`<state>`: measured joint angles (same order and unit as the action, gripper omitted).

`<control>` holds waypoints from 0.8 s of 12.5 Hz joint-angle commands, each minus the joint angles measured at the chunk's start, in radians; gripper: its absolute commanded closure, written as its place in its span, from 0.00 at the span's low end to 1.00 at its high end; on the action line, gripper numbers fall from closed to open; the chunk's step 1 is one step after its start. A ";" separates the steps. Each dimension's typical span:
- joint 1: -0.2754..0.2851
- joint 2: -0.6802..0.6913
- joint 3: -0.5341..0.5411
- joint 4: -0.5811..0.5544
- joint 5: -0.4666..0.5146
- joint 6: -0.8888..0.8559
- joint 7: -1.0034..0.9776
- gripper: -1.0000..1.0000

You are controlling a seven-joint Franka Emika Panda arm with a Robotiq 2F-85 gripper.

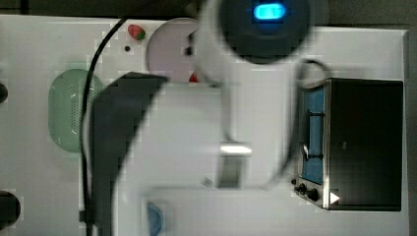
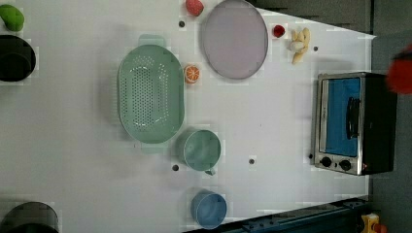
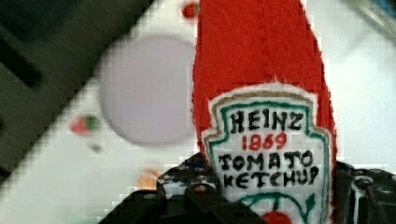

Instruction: Pick Ketchup from oven and place it on table.

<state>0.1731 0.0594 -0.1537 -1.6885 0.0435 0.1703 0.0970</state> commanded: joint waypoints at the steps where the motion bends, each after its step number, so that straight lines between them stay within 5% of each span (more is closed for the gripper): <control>1: -0.022 0.031 -0.049 -0.160 -0.019 0.106 0.015 0.38; 6: -0.020 0.065 -0.048 -0.507 -0.032 0.430 0.015 0.38; 10: -0.012 0.168 -0.046 -0.576 -0.031 0.610 0.015 0.38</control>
<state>0.1332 0.1602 -0.1891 -2.2559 0.0330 0.7642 0.0977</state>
